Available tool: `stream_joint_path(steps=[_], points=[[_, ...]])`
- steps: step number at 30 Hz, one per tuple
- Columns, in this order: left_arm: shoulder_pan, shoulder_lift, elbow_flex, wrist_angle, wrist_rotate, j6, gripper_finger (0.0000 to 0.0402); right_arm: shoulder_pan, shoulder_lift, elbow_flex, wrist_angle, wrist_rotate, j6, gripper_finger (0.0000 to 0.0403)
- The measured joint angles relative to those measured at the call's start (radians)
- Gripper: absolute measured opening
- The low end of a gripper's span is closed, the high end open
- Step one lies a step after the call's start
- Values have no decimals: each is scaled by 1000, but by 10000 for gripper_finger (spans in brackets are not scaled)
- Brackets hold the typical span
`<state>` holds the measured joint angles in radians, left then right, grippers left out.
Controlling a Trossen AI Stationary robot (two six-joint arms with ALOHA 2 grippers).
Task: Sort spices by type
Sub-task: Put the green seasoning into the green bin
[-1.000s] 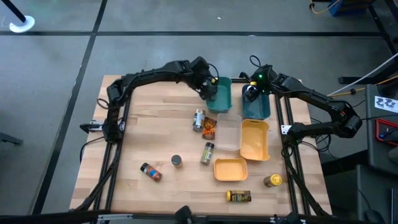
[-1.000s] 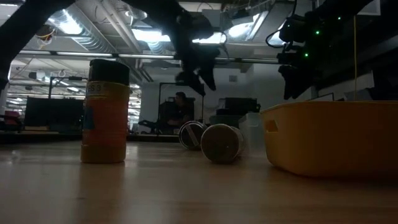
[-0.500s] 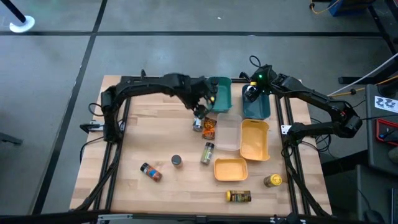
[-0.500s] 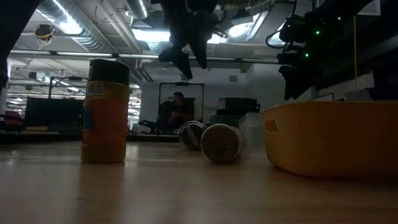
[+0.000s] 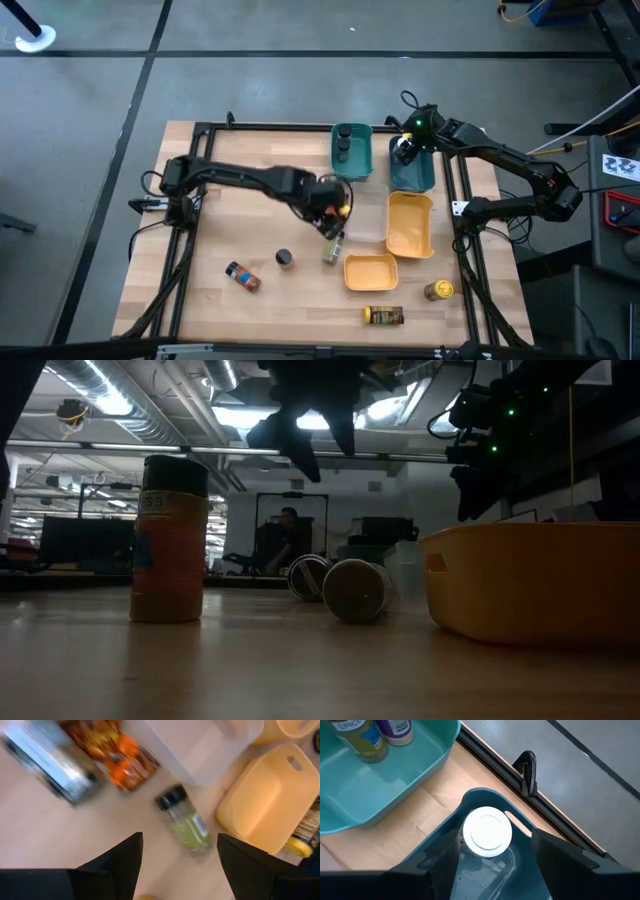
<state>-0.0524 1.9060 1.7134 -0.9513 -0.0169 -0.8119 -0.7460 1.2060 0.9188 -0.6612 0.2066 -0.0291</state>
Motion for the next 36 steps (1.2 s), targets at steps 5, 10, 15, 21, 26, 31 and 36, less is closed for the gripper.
stream_joint_path(steps=[5, 10, 15, 21, 26, 31, 36], points=[[-59, 0, -97, 124, -22, -126, 239, 0, 0, 0, 0, -29, -5, 246], [-98, 1, -196, 251, -29, -207, 239, 0, 0, 0, 0, -52, -6, 246], [-113, 1, -292, 390, -52, -259, 239, 0, 0, 0, 1, -52, -6, 246], [-112, 1, -353, 485, -58, -289, 239, 0, 0, 0, 1, -52, -6, 246], [-112, 1, -392, 556, -77, -313, 239, 0, 0, 0, 2, -52, -6, 246], [-112, 1, -398, 563, -107, -318, 239, 0, 0, 0, 7, -52, -6, 246], [-112, 1, -398, 611, -111, -303, 239, 0, 0, 0, 7, -52, -6, 246]])
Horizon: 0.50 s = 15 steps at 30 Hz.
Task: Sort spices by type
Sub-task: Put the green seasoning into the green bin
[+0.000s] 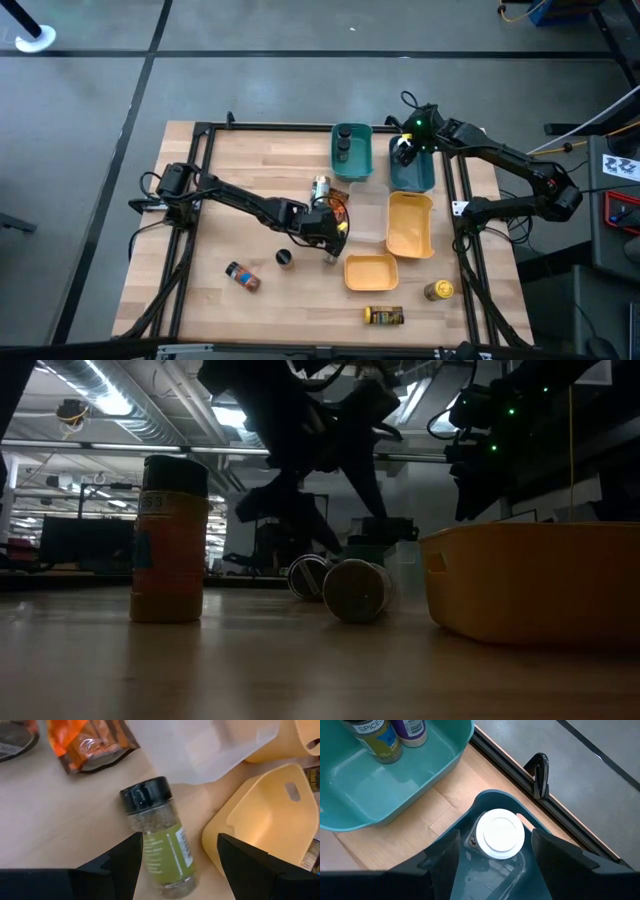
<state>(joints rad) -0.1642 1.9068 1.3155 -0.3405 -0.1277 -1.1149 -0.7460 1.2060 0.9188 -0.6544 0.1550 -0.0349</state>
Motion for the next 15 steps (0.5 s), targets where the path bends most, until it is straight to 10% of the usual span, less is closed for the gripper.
stream_joint_path(steps=[15], points=[[-13, 86, 0, 50, 36, -12, 239, 0, 0, -23, 3, -9, 0, 246]])
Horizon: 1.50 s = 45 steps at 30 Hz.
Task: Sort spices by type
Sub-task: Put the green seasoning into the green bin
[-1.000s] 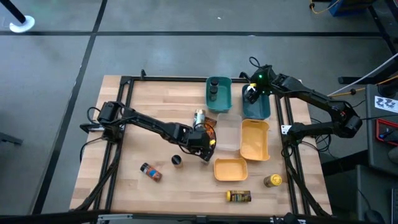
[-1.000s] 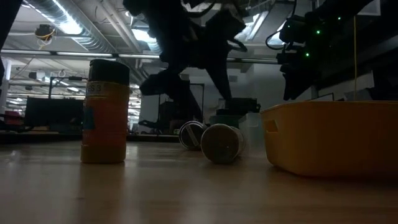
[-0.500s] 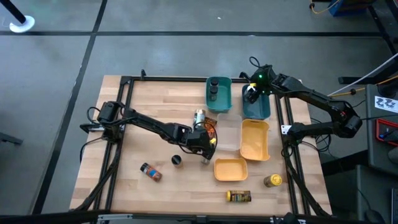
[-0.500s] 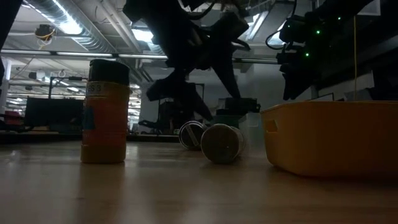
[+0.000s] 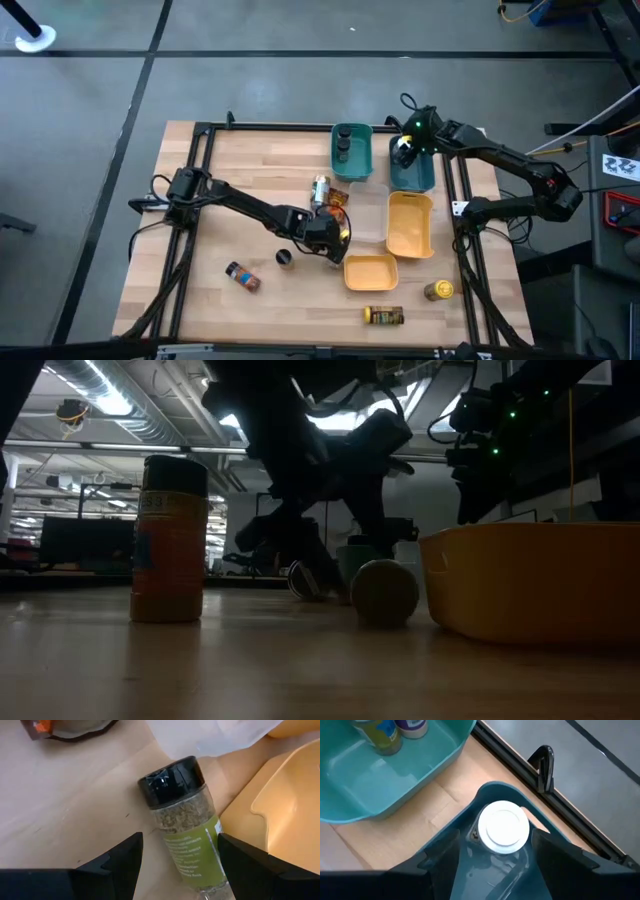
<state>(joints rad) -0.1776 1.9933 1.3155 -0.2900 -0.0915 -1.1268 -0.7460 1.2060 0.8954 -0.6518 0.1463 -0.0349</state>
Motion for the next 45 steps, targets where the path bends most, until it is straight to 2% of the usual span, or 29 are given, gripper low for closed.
stream_joint_path(steps=[20, 29, 42, 45], points=[[-1, 9, 0, 67, 29, -22, 239, 0, 0, -8, 2, -2, 0, 246], [-6, 51, 0, 127, 29, -25, 239, 0, 0, -8, 3, -3, 0, 246], [-5, 90, 3, 120, 39, 64, 238, 0, 0, -8, 6, -8, 0, 246], [-1, 88, 3, 116, 49, 80, 222, 0, 0, -7, 6, -8, 0, 246]])
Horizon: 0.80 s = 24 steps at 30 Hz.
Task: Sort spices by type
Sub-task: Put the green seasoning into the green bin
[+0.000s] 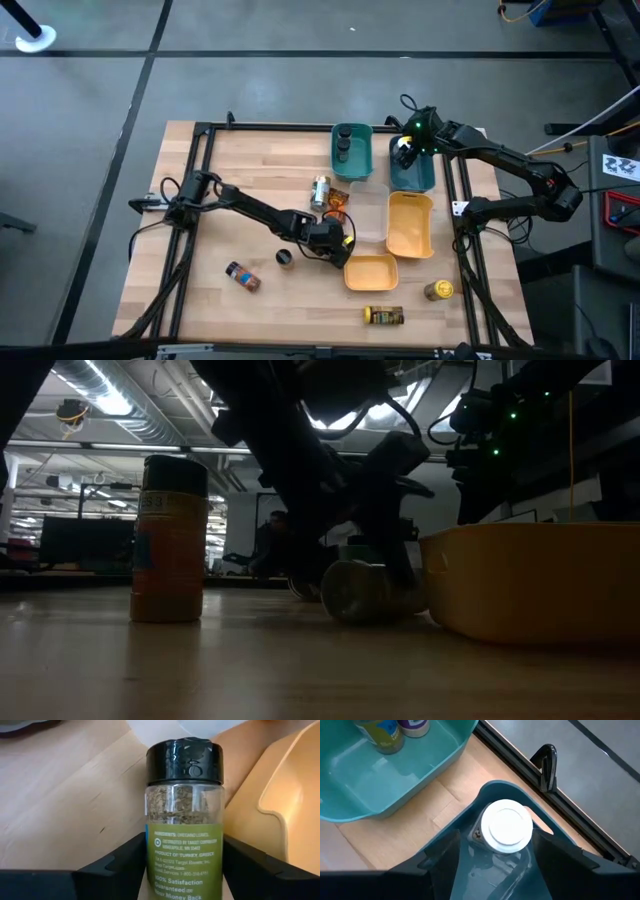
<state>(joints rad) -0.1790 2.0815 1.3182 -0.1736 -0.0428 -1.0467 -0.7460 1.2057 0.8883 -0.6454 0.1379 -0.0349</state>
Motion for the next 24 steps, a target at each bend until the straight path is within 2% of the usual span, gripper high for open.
stream_joint_path(steps=[8, 12, 17, 24], points=[[36, -11, -2, -6, 134, 39, 142, 0, 0, 0, 1, -29, -31, 246], [59, -29, -4, -21, 179, 85, 131, 0, 0, 0, 15, -160, -104, 246], [91, -79, -4, -53, 183, 136, 136, 0, 0, 0, 60, -359, -161, 246], [137, -176, -3, -134, 184, 223, 137, 0, 0, 0, 77, -576, -266, 246]])
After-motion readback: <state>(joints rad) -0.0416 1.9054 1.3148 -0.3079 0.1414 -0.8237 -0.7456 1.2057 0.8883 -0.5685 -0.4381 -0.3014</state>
